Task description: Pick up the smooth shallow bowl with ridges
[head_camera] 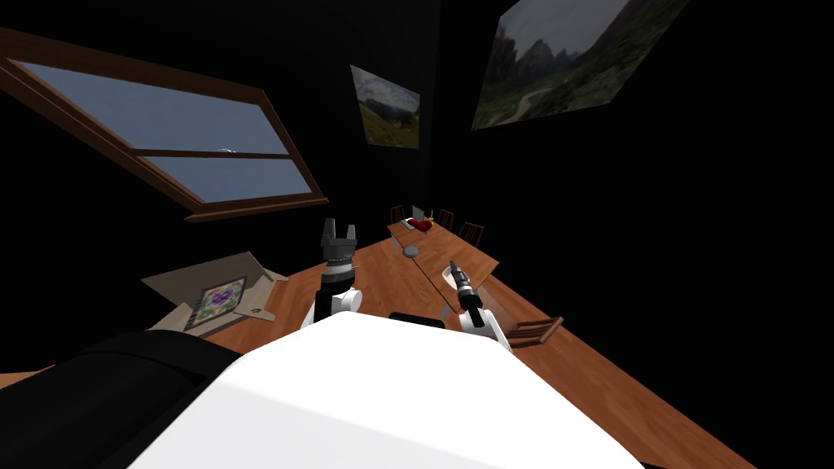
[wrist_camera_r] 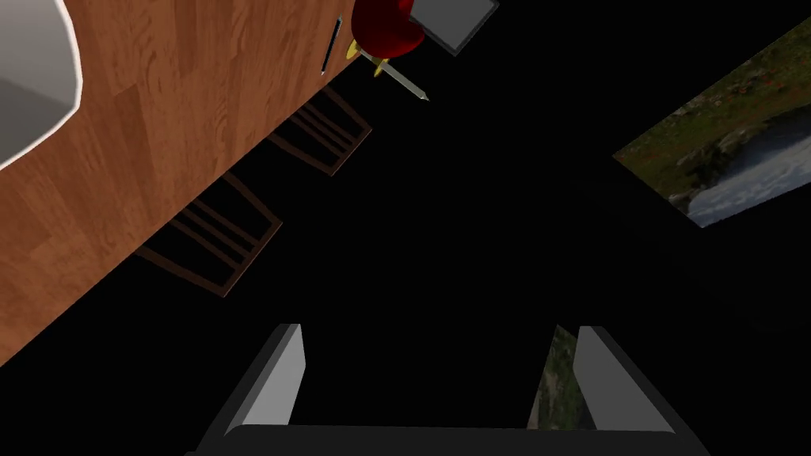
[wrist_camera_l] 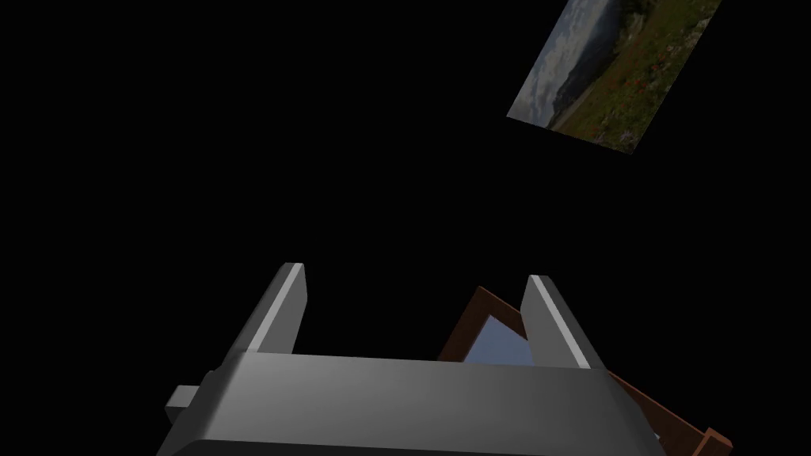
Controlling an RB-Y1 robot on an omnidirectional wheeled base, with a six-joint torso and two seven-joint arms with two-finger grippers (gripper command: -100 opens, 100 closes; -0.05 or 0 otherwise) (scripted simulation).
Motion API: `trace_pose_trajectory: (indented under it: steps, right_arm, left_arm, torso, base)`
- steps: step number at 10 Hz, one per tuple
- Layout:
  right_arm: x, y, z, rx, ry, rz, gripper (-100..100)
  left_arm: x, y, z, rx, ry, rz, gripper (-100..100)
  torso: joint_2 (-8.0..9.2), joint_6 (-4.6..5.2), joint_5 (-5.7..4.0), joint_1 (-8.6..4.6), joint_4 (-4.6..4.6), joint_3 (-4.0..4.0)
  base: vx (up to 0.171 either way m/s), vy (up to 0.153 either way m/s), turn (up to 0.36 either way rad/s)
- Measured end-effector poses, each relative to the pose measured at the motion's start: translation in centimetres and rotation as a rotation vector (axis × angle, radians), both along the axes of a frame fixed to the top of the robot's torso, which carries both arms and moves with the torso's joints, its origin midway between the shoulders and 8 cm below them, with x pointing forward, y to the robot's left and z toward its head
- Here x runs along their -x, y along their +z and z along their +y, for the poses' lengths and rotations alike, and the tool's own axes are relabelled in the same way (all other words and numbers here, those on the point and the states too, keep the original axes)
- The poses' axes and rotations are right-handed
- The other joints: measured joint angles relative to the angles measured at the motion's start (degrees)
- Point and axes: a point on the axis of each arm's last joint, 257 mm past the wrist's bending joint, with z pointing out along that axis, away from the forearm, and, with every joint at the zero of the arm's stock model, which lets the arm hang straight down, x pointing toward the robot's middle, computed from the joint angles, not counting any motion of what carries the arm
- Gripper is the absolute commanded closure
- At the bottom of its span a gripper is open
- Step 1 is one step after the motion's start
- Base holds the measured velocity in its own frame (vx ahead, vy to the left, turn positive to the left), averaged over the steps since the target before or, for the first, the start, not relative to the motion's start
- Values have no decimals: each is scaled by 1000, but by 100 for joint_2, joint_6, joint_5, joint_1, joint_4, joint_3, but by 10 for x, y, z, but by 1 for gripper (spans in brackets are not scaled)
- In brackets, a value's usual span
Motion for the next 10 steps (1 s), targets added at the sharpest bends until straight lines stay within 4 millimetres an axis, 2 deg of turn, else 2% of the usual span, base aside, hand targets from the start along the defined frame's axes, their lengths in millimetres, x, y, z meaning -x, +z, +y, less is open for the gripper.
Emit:
trace_pose_trajectory:
  steps: [6,10]
  right_arm:
    - [6,-77,3,192,23,180,-100]
    - [18,-131,-3,335,41,300,-100]
  left_arm:
    - [0,0,0,0,0,0,0]
    - [0,0,0,0,0,0,0]
  torso:
    - [-4,1,0,-2,-1,-2]
    - [-4,1,0,-4,-1,-2]
  base:
    - [33,30,106]
    - [36,24,110]
